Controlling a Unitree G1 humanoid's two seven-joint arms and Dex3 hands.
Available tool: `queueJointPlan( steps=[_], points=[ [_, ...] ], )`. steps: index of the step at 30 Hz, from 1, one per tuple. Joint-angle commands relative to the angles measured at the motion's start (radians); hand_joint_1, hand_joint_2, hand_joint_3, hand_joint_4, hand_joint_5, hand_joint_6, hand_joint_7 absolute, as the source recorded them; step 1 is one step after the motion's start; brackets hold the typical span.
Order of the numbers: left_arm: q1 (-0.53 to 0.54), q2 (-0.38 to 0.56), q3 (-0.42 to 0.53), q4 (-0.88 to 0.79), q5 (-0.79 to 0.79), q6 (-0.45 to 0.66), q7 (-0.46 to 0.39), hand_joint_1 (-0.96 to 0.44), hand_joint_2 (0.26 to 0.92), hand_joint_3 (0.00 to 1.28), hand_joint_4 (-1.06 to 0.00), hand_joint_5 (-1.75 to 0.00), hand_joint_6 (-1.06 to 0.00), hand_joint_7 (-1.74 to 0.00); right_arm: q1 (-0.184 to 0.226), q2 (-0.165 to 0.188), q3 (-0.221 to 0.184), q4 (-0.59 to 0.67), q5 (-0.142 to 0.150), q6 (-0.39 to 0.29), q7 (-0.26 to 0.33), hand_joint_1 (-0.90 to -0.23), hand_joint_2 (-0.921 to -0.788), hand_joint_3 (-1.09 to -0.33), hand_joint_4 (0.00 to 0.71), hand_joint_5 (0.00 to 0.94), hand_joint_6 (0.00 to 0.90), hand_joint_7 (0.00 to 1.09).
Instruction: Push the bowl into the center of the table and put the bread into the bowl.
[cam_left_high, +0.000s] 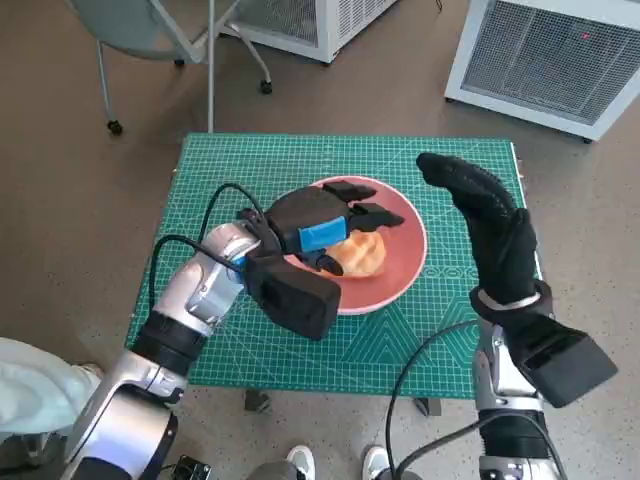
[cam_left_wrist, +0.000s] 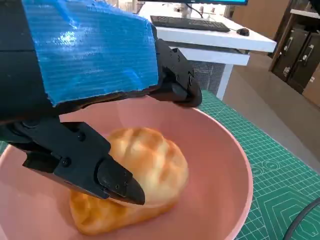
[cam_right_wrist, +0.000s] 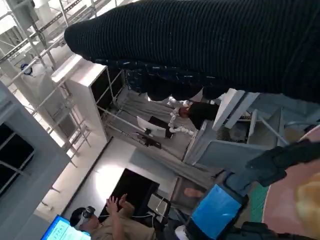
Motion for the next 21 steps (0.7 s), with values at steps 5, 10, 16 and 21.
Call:
queueJointPlan(
  steps=[5,10,16,21],
  points=[
    [-0.001,0.03,0.081,-0.019,-0.162,-0.007,-0.121,-0.31,0.791,0.0,-0.06,0.0,-0.26,0.0,0.006,-0.001,0.003,0.012,0.006,0.013,0.008,-0.717,-0.921,-0.759,0.128,0.003,-0.001,0.38],
    [-0.003,0.03,0.169,0.002,-0.371,0.011,-0.276,-0.31,0.79,0.0,-0.02,0.0,-0.22,0.0,0.008,-0.006,0.004,-0.002,0.011,0.023,0.01,-0.718,-0.921,-0.758,0.129,0.003,-0.001,0.38],
    [0.019,-0.011,0.298,0.023,-0.613,-0.012,-0.377,-0.34,0.793,0.0,0.0,0.0,-0.2,0.0,0.006,-0.019,0.001,-0.038,0.011,0.047,0.006,-0.724,-0.921,-0.756,0.13,0.003,-0.001,0.39],
    [0.041,-0.091,0.412,0.028,-0.807,-0.082,-0.417,-0.39,0.842,0.02,-0.02,-0.01,-0.21,-0.01,-0.011,-0.033,-0.006,-0.074,0.014,0.085,0.002,-0.726,-0.921,-0.754,0.132,0.004,-0.001,0.39]
  ],
)
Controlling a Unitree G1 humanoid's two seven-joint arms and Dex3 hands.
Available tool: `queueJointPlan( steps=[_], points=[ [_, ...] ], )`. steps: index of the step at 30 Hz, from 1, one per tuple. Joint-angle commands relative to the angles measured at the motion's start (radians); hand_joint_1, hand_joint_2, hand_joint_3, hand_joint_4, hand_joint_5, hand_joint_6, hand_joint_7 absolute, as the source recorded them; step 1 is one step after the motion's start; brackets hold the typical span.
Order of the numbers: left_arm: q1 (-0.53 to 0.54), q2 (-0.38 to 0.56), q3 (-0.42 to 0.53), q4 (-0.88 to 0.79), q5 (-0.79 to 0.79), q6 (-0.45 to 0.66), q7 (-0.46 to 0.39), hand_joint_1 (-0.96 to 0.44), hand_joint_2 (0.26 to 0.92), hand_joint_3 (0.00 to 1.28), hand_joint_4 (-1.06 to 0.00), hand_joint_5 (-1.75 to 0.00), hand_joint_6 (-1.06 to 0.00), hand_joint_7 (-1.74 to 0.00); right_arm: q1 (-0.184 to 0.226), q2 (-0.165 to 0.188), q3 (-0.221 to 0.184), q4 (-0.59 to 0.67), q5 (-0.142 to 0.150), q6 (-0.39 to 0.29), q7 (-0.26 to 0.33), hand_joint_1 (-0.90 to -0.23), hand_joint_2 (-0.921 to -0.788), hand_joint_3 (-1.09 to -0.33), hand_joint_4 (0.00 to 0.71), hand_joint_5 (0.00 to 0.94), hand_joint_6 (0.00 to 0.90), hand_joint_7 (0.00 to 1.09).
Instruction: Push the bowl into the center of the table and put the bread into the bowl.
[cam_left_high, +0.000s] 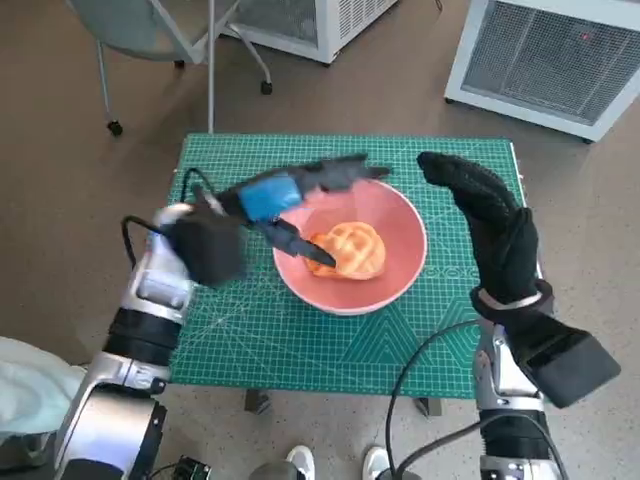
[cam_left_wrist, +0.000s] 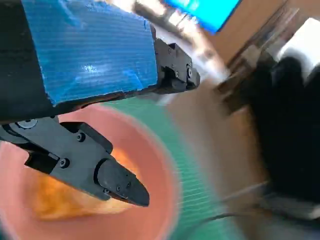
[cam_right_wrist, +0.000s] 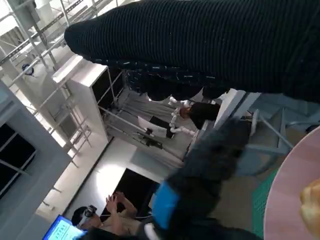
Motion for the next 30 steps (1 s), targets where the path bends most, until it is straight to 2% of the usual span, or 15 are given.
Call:
queueJointPlan(
  steps=[1,5,13,20,30],
  points=[
    [0.033,-0.081,0.103,0.008,-0.171,-0.07,-0.039,-0.42,0.865,0.03,-0.03,-0.01,-0.21,-0.01,-0.011,-0.025,-0.007,-0.032,0.006,0.05,0.0,-0.725,-0.921,-0.753,0.132,0.004,-0.001,0.39],
    [0.051,-0.147,0.16,-0.001,-0.263,-0.11,-0.038,-0.49,0.908,0.09,-0.07,-0.03,-0.24,-0.03,-0.025,-0.035,-0.01,-0.055,-0.006,0.07,-0.011,-0.724,-0.921,-0.753,0.133,0.004,-0.001,0.4],
    [0.086,-0.234,0.226,-0.008,-0.322,-0.174,0.013,-0.59,0.92,0.19,-0.13,-0.04,-0.31,-0.08,-0.048,-0.046,-0.011,-0.076,-0.042,0.083,-0.039,-0.723,-0.921,-0.758,0.132,0.003,-0.001,0.4],
    [0.098,-0.24,0.237,0.018,-0.276,-0.249,0.037,-0.64,0.921,0.26,-0.11,-0.02,-0.28,-0.07,-0.066,-0.054,-0.014,-0.069,-0.074,0.082,-0.058,-0.72,-0.921,-0.762,0.134,0.003,-0.001,0.4],
    [0.087,-0.231,0.239,0.052,-0.277,-0.252,0.019,-0.66,0.921,0.3,-0.07,0.0,-0.22,-0.04,-0.081,-0.062,-0.018,-0.054,-0.082,0.079,-0.061,-0.7,-0.921,-0.765,0.129,0.0,-0.001,0.42]
  ],
)
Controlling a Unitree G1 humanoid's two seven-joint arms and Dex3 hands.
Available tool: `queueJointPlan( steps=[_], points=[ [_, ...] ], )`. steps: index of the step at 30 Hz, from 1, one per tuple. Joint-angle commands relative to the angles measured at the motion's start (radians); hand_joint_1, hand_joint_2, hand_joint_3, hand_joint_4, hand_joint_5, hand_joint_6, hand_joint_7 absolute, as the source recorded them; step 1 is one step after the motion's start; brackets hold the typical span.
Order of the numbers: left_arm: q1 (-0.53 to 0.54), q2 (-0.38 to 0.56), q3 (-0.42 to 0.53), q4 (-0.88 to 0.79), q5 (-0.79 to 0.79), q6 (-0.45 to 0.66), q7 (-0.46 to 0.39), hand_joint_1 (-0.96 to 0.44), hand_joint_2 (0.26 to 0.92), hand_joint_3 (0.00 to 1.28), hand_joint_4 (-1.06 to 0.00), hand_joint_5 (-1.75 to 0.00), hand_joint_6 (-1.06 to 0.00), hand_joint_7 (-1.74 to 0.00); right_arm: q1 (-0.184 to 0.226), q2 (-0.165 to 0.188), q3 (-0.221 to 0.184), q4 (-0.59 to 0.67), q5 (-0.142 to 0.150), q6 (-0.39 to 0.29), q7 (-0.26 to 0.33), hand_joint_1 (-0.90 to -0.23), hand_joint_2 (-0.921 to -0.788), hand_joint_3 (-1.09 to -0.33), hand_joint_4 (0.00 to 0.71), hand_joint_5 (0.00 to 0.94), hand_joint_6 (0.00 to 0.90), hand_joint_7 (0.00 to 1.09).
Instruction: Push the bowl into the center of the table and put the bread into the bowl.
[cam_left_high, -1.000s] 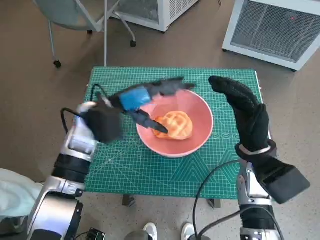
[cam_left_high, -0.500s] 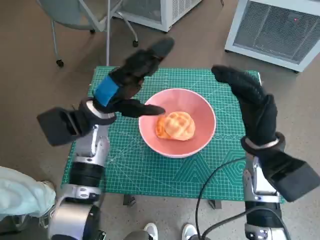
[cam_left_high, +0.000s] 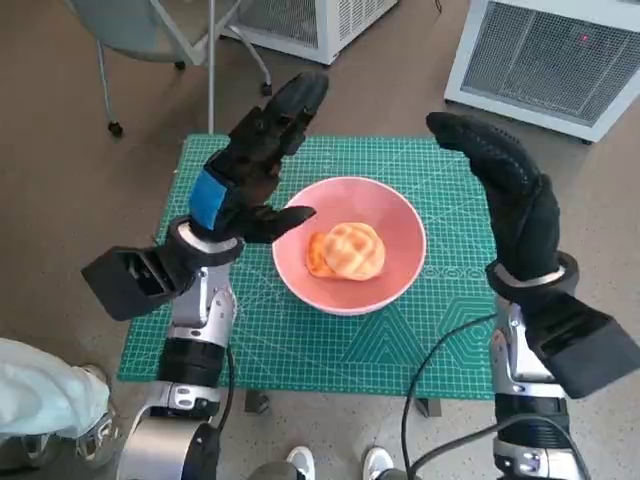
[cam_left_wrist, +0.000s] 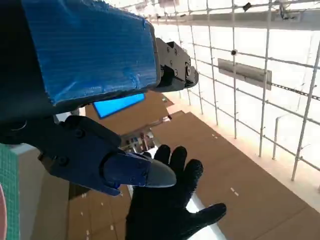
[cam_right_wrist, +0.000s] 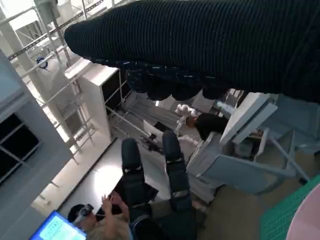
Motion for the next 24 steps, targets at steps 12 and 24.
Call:
queueJointPlan(
  steps=[12,24],
  points=[
    [-0.013,0.023,-0.002,0.033,0.015,0.011,-0.018,-0.65,0.921,0.32,-0.05,0.0,-0.2,-0.03,-0.002,-0.015,-0.005,0.001,-0.004,0.031,-0.012,-0.699,-0.921,-0.765,0.128,0.0,-0.001,0.42],
    [-0.007,0.025,-0.006,0.025,0.037,0.004,0.004,-0.66,0.921,0.32,-0.04,0.0,-0.18,-0.03,-0.004,-0.017,-0.01,-0.015,0.001,0.055,-0.021,-0.702,-0.921,-0.761,0.129,0.0,-0.001,0.42]
  ],
)
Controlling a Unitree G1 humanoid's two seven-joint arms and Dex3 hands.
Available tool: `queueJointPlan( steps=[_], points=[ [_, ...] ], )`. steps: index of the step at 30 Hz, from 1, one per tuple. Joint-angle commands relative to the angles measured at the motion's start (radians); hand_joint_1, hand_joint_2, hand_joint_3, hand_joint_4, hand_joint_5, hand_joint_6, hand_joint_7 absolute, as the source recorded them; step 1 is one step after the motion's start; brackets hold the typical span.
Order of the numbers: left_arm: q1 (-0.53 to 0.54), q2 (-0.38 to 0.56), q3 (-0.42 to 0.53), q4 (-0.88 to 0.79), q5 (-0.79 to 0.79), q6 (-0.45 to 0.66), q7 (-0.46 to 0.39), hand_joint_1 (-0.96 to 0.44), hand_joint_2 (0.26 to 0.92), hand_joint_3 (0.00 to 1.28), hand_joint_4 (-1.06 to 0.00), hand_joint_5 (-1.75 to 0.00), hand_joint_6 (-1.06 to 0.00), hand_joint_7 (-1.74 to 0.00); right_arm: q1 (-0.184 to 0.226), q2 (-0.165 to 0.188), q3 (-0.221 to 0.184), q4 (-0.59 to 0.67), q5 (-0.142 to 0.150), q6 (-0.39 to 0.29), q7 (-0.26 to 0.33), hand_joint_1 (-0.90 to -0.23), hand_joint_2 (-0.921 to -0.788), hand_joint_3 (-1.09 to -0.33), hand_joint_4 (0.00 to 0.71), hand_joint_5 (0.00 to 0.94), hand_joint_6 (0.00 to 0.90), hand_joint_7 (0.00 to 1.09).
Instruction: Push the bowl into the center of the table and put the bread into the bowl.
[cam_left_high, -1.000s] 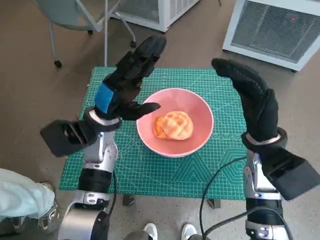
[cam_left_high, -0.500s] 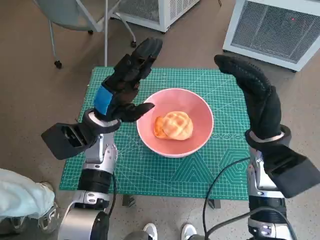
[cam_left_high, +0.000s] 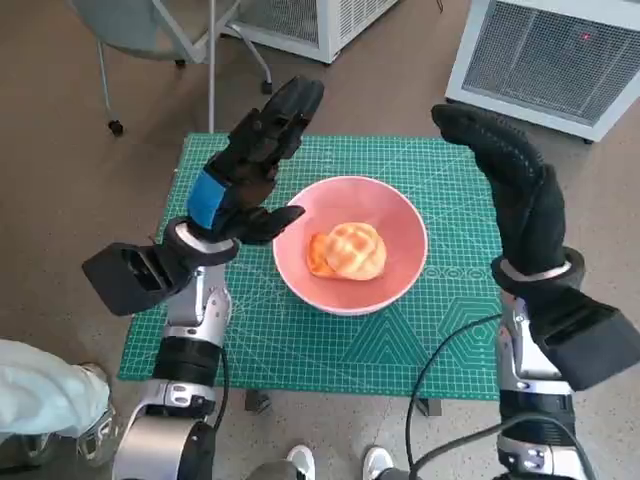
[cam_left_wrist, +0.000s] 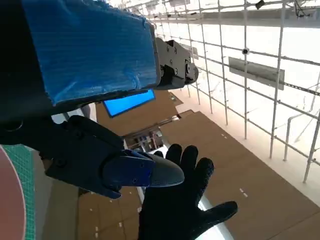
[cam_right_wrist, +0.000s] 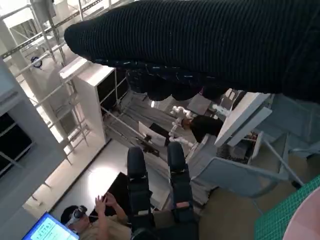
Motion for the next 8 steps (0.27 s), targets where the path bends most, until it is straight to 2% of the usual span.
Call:
queueJointPlan(
  steps=[1,8],
  points=[
    [-0.006,0.0,-0.005,0.0,0.025,-0.011,0.017,-0.66,0.921,0.32,-0.03,0.0,-0.18,-0.03,0.003,-0.006,-0.004,-0.006,0.002,0.021,-0.011,-0.702,-0.921,-0.76,0.129,0.0,-0.001,0.42],
    [0.003,-0.007,-0.003,0.012,0.061,-0.05,0.061,-0.68,0.921,0.34,-0.02,0.0,-0.16,-0.02,-0.01,-0.006,-0.007,0.01,0.001,0.023,-0.014,-0.702,-0.921,-0.757,0.129,0.0,-0.001,0.42]
  ],
)
